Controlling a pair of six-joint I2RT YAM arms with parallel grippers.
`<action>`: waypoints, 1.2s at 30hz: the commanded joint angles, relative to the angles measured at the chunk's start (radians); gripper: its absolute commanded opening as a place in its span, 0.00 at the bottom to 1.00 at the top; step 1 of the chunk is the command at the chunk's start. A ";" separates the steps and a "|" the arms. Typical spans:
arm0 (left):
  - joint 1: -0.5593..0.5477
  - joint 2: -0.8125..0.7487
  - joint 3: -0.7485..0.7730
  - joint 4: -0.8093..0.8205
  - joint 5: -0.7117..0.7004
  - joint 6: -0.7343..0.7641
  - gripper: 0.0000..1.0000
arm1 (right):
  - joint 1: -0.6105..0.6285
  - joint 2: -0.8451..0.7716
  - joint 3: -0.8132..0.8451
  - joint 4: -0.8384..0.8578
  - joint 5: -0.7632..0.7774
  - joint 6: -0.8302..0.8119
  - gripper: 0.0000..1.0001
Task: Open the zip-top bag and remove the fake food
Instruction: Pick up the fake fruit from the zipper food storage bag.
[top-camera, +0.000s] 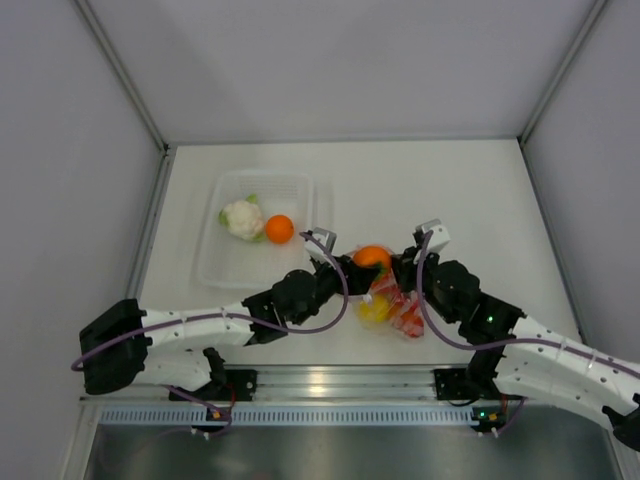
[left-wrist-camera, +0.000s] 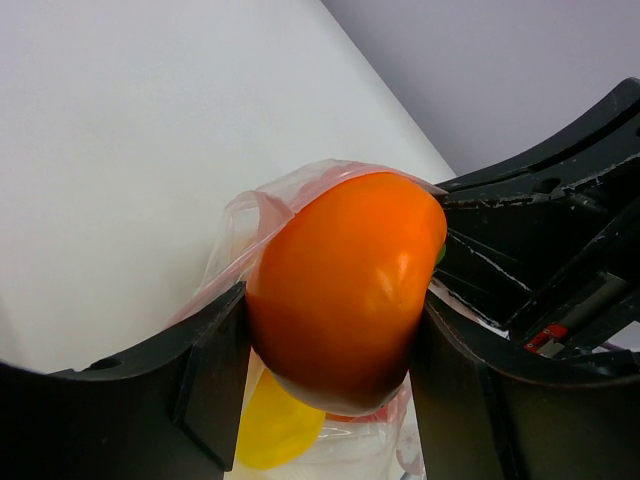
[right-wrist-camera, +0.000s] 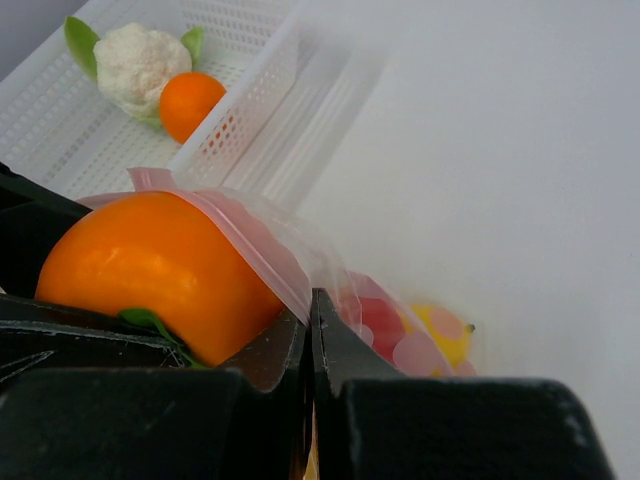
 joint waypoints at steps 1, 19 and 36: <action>0.038 -0.075 0.018 0.318 0.066 -0.041 0.00 | 0.014 0.044 0.003 -0.036 0.001 0.047 0.00; 0.045 -0.118 -0.022 0.461 0.255 0.102 0.00 | -0.183 0.095 0.102 -0.104 -0.258 0.030 0.00; 0.045 0.037 0.183 0.371 -0.211 0.344 0.00 | -0.173 -0.032 0.106 -0.199 -0.290 -0.050 0.00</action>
